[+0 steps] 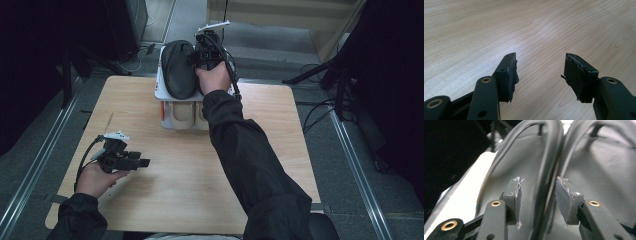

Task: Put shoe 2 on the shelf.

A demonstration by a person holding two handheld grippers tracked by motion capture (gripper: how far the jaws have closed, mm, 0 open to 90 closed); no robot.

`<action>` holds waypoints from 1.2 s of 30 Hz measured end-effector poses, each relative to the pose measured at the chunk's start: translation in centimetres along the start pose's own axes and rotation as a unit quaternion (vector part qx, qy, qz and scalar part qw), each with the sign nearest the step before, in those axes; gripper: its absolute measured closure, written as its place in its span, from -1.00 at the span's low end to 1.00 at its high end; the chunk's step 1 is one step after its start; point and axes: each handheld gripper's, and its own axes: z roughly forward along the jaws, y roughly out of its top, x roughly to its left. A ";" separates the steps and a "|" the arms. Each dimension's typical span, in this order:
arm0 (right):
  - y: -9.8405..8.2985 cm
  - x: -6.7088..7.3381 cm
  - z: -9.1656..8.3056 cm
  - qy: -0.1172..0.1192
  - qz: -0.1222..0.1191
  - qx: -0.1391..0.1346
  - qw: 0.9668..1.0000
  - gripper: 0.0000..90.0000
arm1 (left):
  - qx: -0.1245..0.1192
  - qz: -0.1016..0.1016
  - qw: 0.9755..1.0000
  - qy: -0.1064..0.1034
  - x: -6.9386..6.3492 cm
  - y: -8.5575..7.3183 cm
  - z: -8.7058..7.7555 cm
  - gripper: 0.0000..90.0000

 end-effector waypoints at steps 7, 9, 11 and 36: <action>-1.1 0.7 -1.4 0.026 -0.034 -0.003 0.999 0.29 | 0.001 0.002 1.000 0.000 -0.2 0.0 0.0 -0.03; -1.5 0.9 -1.7 0.037 -0.044 -0.002 0.998 0.29 | 0.002 0.003 1.000 0.001 -0.2 0.0 0.1 -0.03; -2.1 1.1 -2.1 0.050 -0.055 -0.001 0.997 0.27 | 0.004 0.004 1.000 0.001 -0.2 0.0 0.1 -0.03; -9.6 2.0 -4.7 0.166 -0.123 0.002 0.978 0.25 | -0.003 0.007 1.000 0.002 -0.4 -0.1 0.0 -0.04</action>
